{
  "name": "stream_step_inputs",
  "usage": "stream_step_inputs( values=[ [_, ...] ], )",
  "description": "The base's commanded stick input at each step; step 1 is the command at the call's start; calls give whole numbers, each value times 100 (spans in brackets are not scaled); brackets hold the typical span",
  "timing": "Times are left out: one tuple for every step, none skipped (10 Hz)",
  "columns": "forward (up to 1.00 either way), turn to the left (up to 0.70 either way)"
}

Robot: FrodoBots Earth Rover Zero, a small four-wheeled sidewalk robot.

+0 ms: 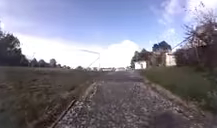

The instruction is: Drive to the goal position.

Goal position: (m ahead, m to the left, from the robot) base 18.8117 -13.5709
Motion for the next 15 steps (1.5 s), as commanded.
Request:
stream_step_inputs(
  values=[
    [70,0],
    [70,0],
    [70,0],
    [70,0],
    [70,0],
    [70,0],
    [70,0],
    [70,0],
    [70,0],
    [70,0],
    [70,0],
    [70,0],
    [70,0],
    [70,0],
    [70,-1]
  ],
)
